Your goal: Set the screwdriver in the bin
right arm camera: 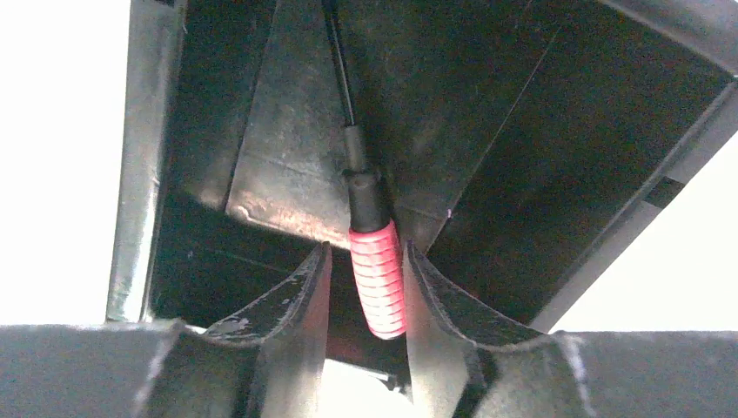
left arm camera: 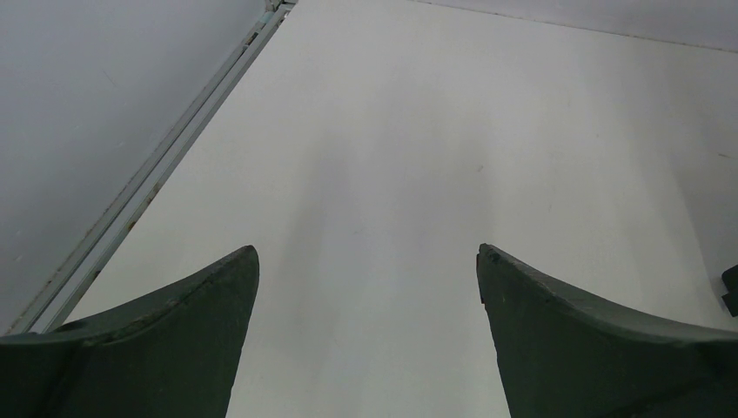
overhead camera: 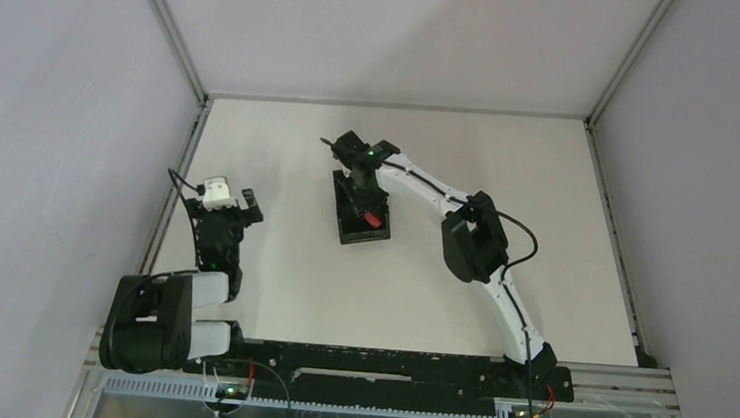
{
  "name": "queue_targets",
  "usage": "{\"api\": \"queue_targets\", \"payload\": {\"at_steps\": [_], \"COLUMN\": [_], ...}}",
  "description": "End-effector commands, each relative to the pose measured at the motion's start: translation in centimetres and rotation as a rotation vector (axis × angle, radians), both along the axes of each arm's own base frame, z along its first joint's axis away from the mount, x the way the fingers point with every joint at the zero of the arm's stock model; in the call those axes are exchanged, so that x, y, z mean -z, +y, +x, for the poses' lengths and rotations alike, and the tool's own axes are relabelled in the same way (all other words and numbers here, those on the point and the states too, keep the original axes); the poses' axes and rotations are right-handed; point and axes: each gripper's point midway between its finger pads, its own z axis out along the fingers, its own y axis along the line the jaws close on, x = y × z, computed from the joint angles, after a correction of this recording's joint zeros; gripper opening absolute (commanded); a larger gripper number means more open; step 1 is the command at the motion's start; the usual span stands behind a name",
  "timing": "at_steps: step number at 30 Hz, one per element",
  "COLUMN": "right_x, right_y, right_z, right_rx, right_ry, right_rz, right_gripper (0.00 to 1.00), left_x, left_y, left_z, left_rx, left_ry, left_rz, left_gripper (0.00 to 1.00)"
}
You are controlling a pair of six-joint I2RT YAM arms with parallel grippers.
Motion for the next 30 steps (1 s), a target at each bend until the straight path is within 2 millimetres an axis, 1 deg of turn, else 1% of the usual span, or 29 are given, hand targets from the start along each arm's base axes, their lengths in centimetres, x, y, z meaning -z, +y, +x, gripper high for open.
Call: {"api": "queue_targets", "payload": {"at_steps": [1,3,6,8,9,10,11,12,13,15,17,19,20,22,24,25,26,27,29,30], "right_x": [-4.1,-5.7,-8.6,-11.0,-12.3,-13.6,-14.8,-16.1,-17.8,-20.0,-21.9,-23.2,-22.4,-22.0,-20.6,-20.5,-18.8,-18.7,-16.4,-15.4], "right_y": [0.9,1.3,1.8,2.0,2.0,1.9,1.8,1.6,1.3,0.5,-0.9,-2.7,-4.2,-7.4,-11.5,-13.4,-14.9,-16.7,-19.6,-20.8], "right_z": [1.5,1.6,1.5,1.3,1.2,1.0,0.8,0.6,0.2,-0.5,-1.1,-1.6,-1.8,-1.9,-1.9,-2.3,-2.4,-2.7,-3.5,-4.0], "right_rx": [0.029,0.036,0.049,0.055,0.057,0.058,0.059,0.057,0.055,0.052,0.065,0.092,0.121,0.198,0.301,0.338,0.374,0.403,0.457,0.479], "right_ry": [-0.129,-0.151,-0.185,-0.215,-0.232,-0.251,-0.27,-0.29,-0.316,-0.352,-0.401,-0.461,-0.484,-0.533,-0.532,-0.543,-0.536,-0.574,-0.615,-0.627], "right_rz": [0.07,0.113,0.187,0.243,0.272,0.298,0.322,0.345,0.376,0.42,0.461,0.511,0.519,0.543,0.562,0.577,0.558,0.557,0.53,0.527], "right_gripper": [0.43,0.44,0.45,0.51,0.58,0.71,0.91,0.99,0.99,1.0,1.0,1.0,1.0,1.0,1.0,1.0,1.0,1.0,1.0,1.0], "left_x": [-2.5,-2.5,-2.5,-2.5,-2.5,-2.5,-2.5,-2.6,-2.5,-2.5,-2.5,-2.5,-2.5,-2.5,-2.5,-2.5,-2.5,-2.5,-2.5,-2.5], "left_y": [0.1,0.1,0.1,0.1,0.1,0.1,0.1,0.1,0.1,0.1,0.1,0.0,0.1,0.1,0.1,0.1,0.1,0.1,0.1,0.1], "left_z": [1.0,1.0,1.0,1.0,1.0,1.0,1.0,1.0,1.0,1.0,1.0,1.0,1.0,1.0,1.0,1.0,1.0,1.0,1.0,1.0], "left_rx": [-0.002,-0.002,-0.001,-0.001,-0.001,-0.002,-0.002,-0.002,-0.003,-0.002,-0.002,0.0,-0.002,-0.003,-0.002,-0.002,-0.003,-0.002,-0.001,-0.002], "left_ry": [-0.072,-0.072,-0.071,-0.07,-0.07,-0.072,-0.072,-0.073,-0.07,-0.071,-0.072,-0.071,-0.071,-0.071,-0.072,-0.071,-0.071,-0.071,-0.072,-0.071], "left_rz": [0.02,0.02,0.02,0.02,0.021,0.021,0.021,0.02,0.02,0.021,0.02,0.021,0.02,0.02,0.02,0.02,0.02,0.02,0.02,0.02], "left_gripper": [1.0,1.0,1.0,1.0,1.0,1.0,1.0,1.0,1.0,1.0,1.0,1.0,1.0,1.0,1.0,1.0,1.0,1.0,1.0,1.0]}}
